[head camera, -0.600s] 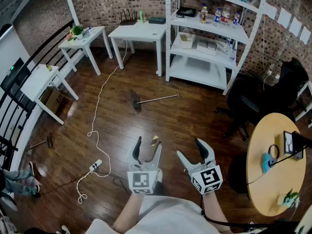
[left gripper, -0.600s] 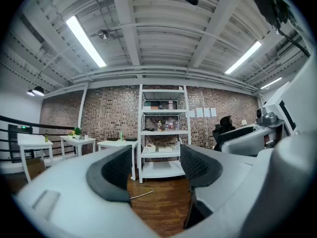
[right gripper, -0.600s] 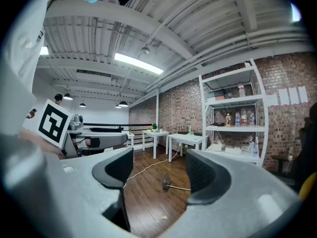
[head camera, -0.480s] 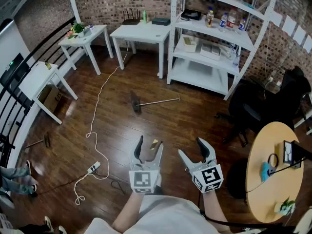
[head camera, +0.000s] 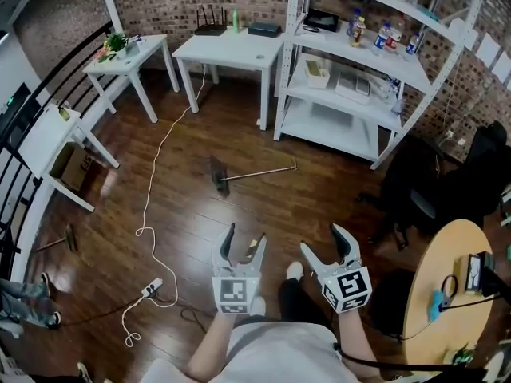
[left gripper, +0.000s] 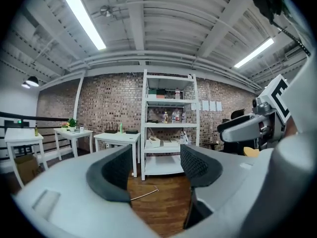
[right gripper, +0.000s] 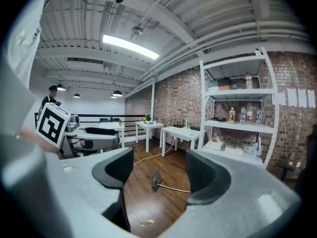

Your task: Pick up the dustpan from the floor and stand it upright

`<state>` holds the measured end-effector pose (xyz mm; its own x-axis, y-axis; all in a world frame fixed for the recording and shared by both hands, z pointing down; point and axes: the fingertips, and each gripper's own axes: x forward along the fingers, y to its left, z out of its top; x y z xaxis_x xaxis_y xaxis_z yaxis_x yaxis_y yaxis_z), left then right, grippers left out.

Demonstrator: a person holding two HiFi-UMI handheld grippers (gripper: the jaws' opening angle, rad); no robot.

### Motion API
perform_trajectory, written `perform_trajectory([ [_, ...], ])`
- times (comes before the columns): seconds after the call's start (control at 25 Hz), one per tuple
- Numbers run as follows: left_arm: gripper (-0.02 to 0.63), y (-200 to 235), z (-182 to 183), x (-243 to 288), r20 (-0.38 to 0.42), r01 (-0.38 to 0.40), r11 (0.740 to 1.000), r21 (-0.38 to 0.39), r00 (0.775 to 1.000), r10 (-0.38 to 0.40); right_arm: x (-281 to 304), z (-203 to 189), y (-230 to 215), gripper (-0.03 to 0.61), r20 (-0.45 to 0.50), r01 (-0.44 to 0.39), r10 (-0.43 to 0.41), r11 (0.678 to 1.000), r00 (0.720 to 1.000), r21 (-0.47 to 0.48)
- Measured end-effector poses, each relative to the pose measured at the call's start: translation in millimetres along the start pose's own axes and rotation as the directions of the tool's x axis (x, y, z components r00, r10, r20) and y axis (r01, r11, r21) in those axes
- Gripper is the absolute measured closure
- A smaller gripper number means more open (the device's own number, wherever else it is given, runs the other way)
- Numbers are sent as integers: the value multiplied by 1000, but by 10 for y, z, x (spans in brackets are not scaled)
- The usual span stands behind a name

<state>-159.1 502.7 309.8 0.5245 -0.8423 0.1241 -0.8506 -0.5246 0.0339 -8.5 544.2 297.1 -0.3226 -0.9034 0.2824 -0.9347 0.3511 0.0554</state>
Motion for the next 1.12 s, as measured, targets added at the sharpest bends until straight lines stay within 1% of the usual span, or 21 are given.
perform_trajectory([
  [0.12, 303, 160, -242, 471, -60, -31, 999, -23, 998, 29, 497, -148, -280, 268, -55, -18, 20, 999, 998, 34],
  [0.2, 304, 222, -391, 824, -94, -42, 998, -40, 995, 38, 852, -149, -478, 275, -51, -55, 57, 998, 997, 39],
  [0.28, 307, 271, -425, 1235, -107, -46, 997, -59, 993, 39, 1229, -82, -723, 284, -41, -92, 93, 996, 995, 22],
  [0.4, 309, 351, -196, 1840, -83, -45, 998, -48, 996, 41, 1738, 33, -1104, 285, -32, -136, 136, 991, 990, 9],
  [0.52, 319, 387, 86, 2359, -33, -56, 998, -23, 998, 55, 2084, 103, -1486, 285, -38, -172, 172, 985, 984, 2],
  [0.6, 322, 402, 199, 2652, -3, -69, 998, -8, 998, 69, 2298, 103, -1746, 287, -42, -190, 190, 982, 981, 5],
  [0.72, 316, 435, 212, 3020, 14, -73, 997, 25, 997, 72, 2656, -23, -2126, 295, -73, -184, 186, 982, 980, 40],
  [0.8, 316, 461, 120, 3233, -8, -66, 998, 24, 998, 66, 2868, -149, -2339, 295, -101, -164, 170, 984, 980, 64],
  [0.88, 316, 506, -23, 3395, -48, -64, 998, 20, 997, 65, 3018, -297, -2484, 295, -138, -146, 157, 985, 978, 88],
  [1.0, 310, 600, -196, 3709, -94, -48, 999, 11, 994, 49, 3272, -547, -2640, 301, -210, -138, 161, 983, 964, 119],
  [1.12, 310, 755, -378, 4125, -107, -29, 1000, -13, 994, 27, 3635, -782, -2771, 311, -272, -135, 166, 982, 948, 129],
])
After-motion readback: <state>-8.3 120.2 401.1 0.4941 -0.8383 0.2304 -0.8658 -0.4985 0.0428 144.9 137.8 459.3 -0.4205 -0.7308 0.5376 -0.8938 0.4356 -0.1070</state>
